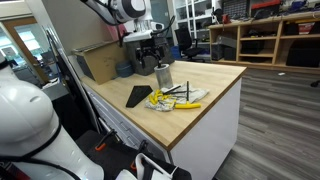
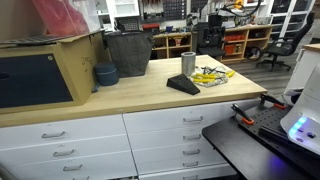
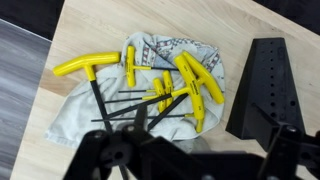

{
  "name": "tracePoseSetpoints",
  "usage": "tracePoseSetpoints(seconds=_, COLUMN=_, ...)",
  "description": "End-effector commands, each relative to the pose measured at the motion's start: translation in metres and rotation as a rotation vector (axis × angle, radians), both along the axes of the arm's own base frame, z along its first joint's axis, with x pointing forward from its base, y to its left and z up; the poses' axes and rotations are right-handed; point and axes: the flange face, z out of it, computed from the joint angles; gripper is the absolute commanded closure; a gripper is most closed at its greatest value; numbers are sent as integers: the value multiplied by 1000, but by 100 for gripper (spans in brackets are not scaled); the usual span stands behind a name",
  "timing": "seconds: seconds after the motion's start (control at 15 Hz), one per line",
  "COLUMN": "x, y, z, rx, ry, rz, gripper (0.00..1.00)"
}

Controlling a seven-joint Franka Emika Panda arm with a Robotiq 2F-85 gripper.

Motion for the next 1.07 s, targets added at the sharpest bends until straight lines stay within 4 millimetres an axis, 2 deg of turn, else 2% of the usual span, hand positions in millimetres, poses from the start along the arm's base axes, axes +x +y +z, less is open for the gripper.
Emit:
tracePoseSetpoints(seconds=0.0, x=-2, y=3, z=-11, rx=-64, ry=-28, rz=-26, gripper=0)
tracePoseSetpoints(seconds=0.07, x=-5, y=3, z=-13, rx=-66, ry=-21, rz=-29, gripper=0)
tracePoseSetpoints(seconds=0.2, x=-10, y=5, z=2, rx=-25, ry=-5, rz=10, gripper=0)
tracePoseSetpoints(seconds=0.27, x=-1, y=2, z=-14, rx=-43, ry=1, rz=-9, gripper=0)
tracePoseSetpoints(seconds=0.53, x=-3, y=5, z=-3, rx=-41, ry=-12, rz=-2, gripper=0)
tracePoseSetpoints(seconds=1.0, x=-3, y=5, z=-3, rx=-41, ry=-11, rz=-2, gripper=0)
